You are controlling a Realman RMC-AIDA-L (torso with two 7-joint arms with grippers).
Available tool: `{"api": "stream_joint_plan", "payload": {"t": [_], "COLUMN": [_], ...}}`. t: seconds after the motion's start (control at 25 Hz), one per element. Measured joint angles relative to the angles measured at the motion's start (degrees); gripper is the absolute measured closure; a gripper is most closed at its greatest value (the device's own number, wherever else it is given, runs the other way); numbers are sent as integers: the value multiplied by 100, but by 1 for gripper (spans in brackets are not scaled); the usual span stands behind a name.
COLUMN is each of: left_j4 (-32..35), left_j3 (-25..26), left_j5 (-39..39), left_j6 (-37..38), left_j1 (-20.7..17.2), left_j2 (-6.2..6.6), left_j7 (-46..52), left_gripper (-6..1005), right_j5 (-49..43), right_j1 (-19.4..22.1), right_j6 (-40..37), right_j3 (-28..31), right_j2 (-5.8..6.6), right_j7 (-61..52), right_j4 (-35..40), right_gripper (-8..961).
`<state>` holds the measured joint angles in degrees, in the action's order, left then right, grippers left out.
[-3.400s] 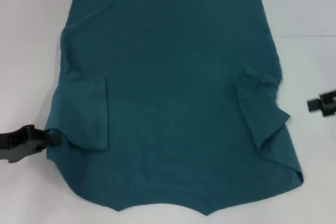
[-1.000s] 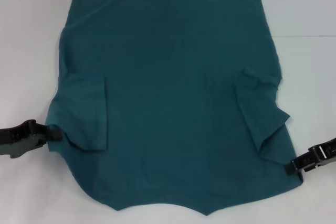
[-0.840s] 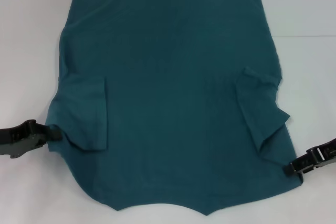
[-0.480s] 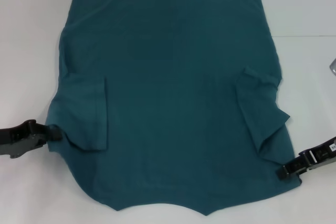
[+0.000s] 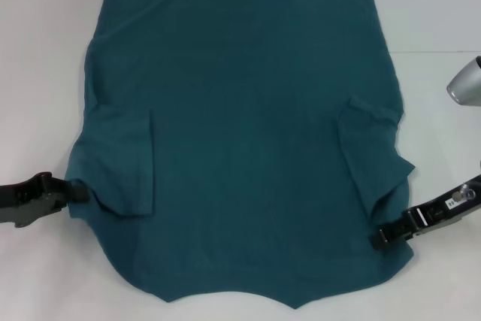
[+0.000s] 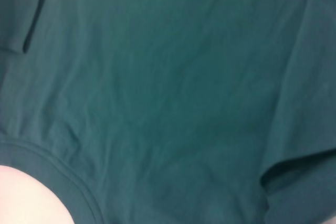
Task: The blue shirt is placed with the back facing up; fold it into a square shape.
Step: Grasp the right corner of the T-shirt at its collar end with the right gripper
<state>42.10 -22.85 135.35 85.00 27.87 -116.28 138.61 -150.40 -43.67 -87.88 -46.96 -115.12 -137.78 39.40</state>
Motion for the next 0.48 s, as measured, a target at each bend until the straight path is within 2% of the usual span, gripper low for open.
{"api": "stream_joint_plan", "payload": {"t": [0.36,0.48], "left_j4": [0,0], "left_j3": [0,0], "left_j5": [0,-5], "left_j6": [-1,-1], "left_j1": [-3,1], "left_j2": [-1,0], "left_j7": [0,2], "left_gripper": [982,982], "right_j5": [37,26], "right_j1": [12,24], "right_j6": [-5,3], "right_j3": [17,1], "right_j2": [54,66], "right_j7": [-108,-116], "right_j4": [18,-2], "right_gripper": [304,452]}}
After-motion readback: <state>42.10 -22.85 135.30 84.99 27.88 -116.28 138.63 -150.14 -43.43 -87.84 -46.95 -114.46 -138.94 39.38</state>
